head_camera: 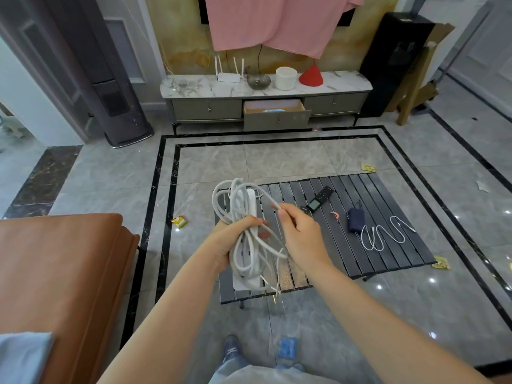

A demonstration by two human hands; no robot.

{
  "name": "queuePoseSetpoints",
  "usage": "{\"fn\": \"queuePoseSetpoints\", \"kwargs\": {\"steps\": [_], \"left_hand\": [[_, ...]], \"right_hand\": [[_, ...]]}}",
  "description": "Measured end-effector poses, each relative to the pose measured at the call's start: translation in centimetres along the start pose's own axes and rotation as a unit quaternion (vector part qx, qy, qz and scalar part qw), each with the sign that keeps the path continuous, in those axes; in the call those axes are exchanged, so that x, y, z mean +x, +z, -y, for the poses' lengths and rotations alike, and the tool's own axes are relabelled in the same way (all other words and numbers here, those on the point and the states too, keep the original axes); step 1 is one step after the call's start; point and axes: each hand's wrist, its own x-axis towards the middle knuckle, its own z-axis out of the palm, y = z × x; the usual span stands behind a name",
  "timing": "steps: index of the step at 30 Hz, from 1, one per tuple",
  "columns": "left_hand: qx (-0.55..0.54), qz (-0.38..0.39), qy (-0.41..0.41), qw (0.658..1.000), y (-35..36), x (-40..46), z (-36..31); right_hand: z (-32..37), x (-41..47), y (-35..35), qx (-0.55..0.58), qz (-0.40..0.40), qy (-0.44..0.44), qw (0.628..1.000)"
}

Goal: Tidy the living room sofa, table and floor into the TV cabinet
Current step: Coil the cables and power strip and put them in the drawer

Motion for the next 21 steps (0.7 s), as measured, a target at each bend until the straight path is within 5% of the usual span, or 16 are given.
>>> {"fn": "queuePoseSetpoints", "kwargs": {"steps": [8,15,18,21], "left_hand": [[-0.011,-0.059,0.054,0.997,1.0,0.7,0.8],[-0.060,-0.087,0.068,0.992,0.9,0.9,2.0],[-0.119,-0.066,0.035,0.990,0.5,0.8,1.8],[-0.137,-0.055,0.034,0.988,-0.1,0.6,1.2]], "right_hand": [[0.9,-1.1,1.5,-0.051,0.119,0.005,0.992],[0.3,-0.4,0.2,-0.183,0.153,-0.143,0.961],[1.1,-0.2,-1.9,-0.013,0.063,-0.051,0.997],[-0.7,0.8,-2.7,-0.085,-0.049,0.040,0.994]]}}
